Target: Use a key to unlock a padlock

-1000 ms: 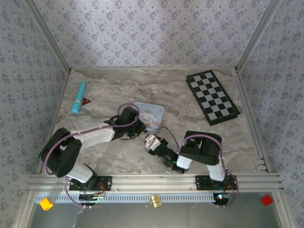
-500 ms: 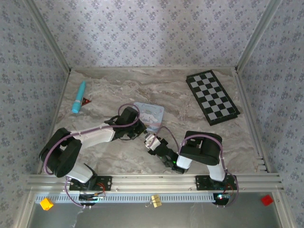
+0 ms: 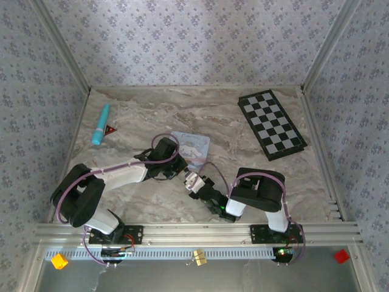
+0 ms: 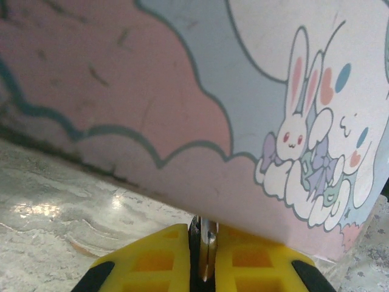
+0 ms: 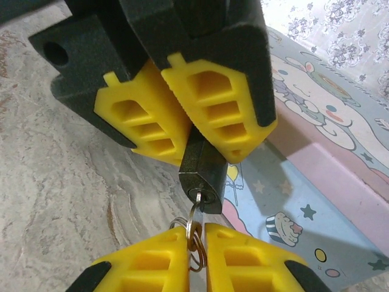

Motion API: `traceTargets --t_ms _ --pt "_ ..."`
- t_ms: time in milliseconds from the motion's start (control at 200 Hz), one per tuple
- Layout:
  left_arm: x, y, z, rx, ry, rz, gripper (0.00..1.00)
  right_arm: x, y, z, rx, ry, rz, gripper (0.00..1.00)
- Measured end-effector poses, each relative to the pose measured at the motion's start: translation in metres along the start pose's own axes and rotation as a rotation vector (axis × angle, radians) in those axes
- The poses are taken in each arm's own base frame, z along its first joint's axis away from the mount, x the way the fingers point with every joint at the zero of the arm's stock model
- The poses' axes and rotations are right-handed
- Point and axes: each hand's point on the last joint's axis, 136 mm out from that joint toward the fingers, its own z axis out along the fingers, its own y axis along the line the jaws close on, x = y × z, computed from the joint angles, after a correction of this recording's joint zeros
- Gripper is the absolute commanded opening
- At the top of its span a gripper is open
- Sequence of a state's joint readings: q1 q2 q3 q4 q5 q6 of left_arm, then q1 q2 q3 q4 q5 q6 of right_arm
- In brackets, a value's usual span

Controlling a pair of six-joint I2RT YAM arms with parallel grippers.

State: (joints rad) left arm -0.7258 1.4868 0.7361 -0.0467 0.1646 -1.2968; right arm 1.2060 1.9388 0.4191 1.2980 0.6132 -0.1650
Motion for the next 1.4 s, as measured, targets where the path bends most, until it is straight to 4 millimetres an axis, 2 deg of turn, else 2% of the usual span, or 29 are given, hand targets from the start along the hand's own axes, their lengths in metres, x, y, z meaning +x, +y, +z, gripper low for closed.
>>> traceTargets --t_ms 260,575,900,1319,1399 --pt "0.000 -0.006 0.003 0.018 -0.028 0.005 0.00 0.003 -0.007 0.002 -0.011 0.030 0.091 0.09" --pt "0.000 -0.016 0.004 0.056 -0.040 0.002 0.00 0.001 -0.015 -0.001 -0.103 0.038 0.328 0.04" --pt "0.003 -0.012 0.008 0.062 -0.032 -0.003 0.00 0.006 -0.011 -0.004 -0.237 0.066 0.583 0.01" --pt "0.007 -0.010 0.010 0.062 -0.020 0.004 0.00 0.010 -0.010 -0.007 -0.254 0.085 0.649 0.00" --pt "0.008 -0.010 0.011 0.062 -0.015 0.012 0.04 0.011 -0.010 -0.009 -0.254 0.088 0.656 0.00"
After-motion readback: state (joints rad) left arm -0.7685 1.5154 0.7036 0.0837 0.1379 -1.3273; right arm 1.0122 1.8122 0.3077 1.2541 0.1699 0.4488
